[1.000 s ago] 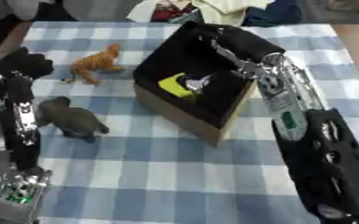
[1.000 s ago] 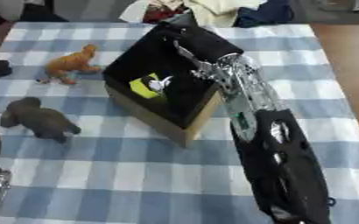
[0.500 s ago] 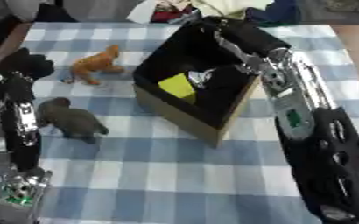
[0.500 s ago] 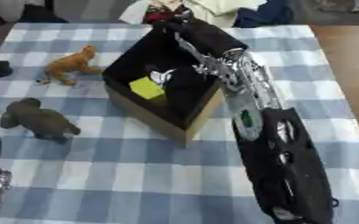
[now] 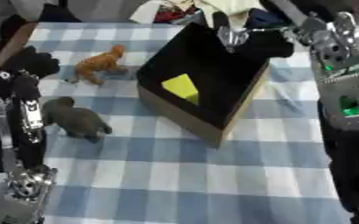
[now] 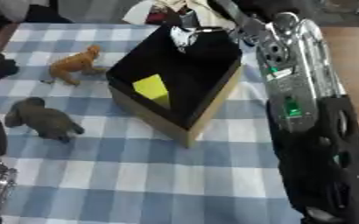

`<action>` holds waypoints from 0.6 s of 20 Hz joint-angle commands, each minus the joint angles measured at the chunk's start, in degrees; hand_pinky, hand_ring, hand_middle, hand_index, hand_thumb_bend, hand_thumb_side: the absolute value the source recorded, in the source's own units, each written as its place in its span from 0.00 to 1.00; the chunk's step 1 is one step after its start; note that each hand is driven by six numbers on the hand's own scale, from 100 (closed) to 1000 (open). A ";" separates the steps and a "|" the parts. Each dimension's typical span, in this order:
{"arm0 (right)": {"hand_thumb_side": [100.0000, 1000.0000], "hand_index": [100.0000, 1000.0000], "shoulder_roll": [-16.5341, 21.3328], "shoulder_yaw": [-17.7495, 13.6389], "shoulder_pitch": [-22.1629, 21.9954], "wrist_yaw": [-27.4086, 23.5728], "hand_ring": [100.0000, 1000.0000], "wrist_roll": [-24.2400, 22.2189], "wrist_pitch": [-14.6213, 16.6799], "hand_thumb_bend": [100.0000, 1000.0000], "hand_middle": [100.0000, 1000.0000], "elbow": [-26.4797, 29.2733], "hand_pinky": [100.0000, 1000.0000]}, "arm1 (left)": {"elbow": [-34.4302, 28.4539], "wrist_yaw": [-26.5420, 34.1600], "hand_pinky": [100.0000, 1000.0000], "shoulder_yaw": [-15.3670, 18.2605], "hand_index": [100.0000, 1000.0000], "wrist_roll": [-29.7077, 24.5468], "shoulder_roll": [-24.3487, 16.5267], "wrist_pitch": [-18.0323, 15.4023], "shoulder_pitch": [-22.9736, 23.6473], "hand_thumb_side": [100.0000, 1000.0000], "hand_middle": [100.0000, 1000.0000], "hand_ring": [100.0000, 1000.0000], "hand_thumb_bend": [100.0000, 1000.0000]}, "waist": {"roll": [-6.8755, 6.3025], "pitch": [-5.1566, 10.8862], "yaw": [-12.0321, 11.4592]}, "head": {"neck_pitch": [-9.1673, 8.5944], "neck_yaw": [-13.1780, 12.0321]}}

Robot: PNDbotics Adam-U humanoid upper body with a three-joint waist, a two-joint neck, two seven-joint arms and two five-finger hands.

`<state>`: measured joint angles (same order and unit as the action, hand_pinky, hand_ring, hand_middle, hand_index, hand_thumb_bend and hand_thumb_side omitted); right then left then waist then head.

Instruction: Pick up objects on the table and place them in the box.

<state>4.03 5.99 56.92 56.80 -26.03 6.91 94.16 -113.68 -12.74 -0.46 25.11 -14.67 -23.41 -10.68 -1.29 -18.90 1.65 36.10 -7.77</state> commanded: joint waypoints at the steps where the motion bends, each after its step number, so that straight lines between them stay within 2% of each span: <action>1: 0.45 0.92 3.01 0.27 0.02 -2.98 0.99 2.34 -1.77 0.00 0.81 4.75 1.00 | -0.91 0.25 0.67 0.43 0.79 0.44 -1.64 -0.08 -0.50 0.71 0.61 0.65 0.00 | -0.03 1.37 0.14 | 0.55 -0.62; 3: 0.50 0.93 4.61 0.24 -1.07 -4.62 0.99 3.90 -2.54 0.00 0.81 6.80 1.00 | -0.91 0.17 0.67 0.47 0.79 0.68 -2.20 -0.05 -0.42 0.71 0.61 0.65 0.00 | 0.02 1.39 0.34 | 0.86 -1.18; 6: 0.67 0.93 6.79 0.14 -2.90 -7.24 0.98 6.04 -3.26 0.00 0.81 9.13 1.00 | -0.91 -0.02 0.67 0.50 0.79 1.30 -3.65 0.24 -0.19 0.71 0.61 0.65 0.00 | 0.09 1.48 0.64 | 1.27 -2.66; 12: 0.66 0.90 9.52 0.03 -6.91 -12.30 0.96 10.55 -3.21 0.00 0.77 12.77 1.00 | -0.91 -2.60 0.67 0.53 0.81 1.76 -9.46 1.55 1.50 0.69 0.63 0.66 0.00 | 0.26 1.75 1.26 | 1.76 -3.29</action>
<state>12.14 6.23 49.31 45.81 -16.57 3.64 105.13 -113.68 -14.51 -0.42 26.80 -21.49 -22.13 -9.09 -0.96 -18.48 2.90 37.51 -10.91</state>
